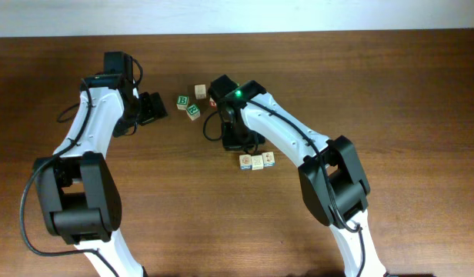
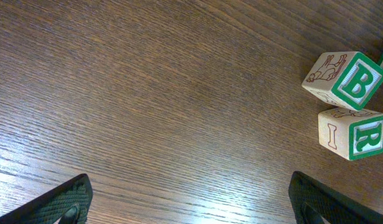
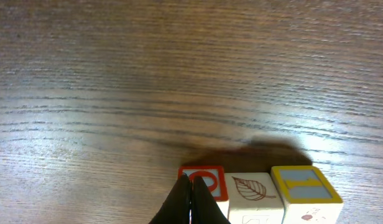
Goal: Rotate 3 blocks
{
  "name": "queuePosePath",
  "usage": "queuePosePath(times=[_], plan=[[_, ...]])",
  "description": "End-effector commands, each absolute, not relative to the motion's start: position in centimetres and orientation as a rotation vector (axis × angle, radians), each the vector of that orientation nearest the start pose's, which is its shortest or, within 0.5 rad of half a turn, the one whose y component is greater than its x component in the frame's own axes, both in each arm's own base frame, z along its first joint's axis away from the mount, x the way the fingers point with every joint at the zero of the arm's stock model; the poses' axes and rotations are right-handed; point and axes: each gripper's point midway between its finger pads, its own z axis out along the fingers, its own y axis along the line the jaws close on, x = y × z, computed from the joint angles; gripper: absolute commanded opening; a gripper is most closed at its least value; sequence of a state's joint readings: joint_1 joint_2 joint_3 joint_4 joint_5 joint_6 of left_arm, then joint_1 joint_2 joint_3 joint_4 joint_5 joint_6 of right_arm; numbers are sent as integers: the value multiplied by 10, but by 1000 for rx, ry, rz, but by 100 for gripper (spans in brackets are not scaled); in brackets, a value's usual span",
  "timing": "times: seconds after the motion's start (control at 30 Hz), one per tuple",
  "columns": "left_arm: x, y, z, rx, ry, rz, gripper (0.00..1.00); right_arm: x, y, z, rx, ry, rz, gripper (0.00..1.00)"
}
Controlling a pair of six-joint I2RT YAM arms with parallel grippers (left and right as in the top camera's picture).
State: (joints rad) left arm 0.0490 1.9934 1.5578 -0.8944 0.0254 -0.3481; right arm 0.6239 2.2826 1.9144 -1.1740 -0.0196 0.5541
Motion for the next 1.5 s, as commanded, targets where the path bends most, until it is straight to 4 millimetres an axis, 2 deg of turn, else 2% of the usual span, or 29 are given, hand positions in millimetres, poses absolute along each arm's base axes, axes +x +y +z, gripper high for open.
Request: queuePosePath(times=[0.0, 0.73, 0.83, 0.87, 0.9, 1.0, 1.03, 1.1, 1.17, 1.23, 1.27, 1.3, 1.33, 1.43, 1.47], plan=[[437, 18, 80, -556, 2816, -85, 99, 355, 266, 27, -90, 3157, 24, 4], [437, 18, 80, -556, 2816, -85, 99, 345, 264, 18, -80, 3196, 25, 4], [437, 18, 80, -556, 2816, -85, 99, 350, 264, 19, -75, 3183, 38, 4], [437, 18, 80, -556, 2816, -85, 99, 358, 265, 27, -97, 3159, 63, 4], [437, 18, 80, -556, 2816, -85, 99, 371, 266, 42, -103, 3115, 99, 5], [437, 18, 80, -556, 2816, -85, 99, 410, 261, 113, -129, 2955, 215, 8], [437, 18, 80, -556, 2816, -85, 99, 425, 250, 162, -132, 2869, 258, 9], [437, 18, 80, -556, 2816, -85, 99, 432, 232, 211, -131, 2796, 286, 9], [438, 17, 80, -555, 2816, -90, 99, 429, 202, 270, -108, 2711, 305, 10], [443, 11, 82, -542, 2799, -147, 99, 421, 183, 301, -91, 2665, 311, 10], [443, 12, 82, -544, 2798, -142, 99, 413, 166, 322, -67, 2636, 311, 10], [444, 12, 82, -543, 2796, -142, 99, 409, 160, 336, -80, 2600, 332, 10], [444, 12, 83, -543, 2795, -144, 99, 402, 161, 350, -135, 2567, 397, 15], [438, 6, 81, -543, 2825, -181, 99, 383, 143, 388, -143, 2475, 463, 17], [437, 7, 83, -544, 2825, -180, 99, 371, 127, 406, -127, 2430, 458, 21]])
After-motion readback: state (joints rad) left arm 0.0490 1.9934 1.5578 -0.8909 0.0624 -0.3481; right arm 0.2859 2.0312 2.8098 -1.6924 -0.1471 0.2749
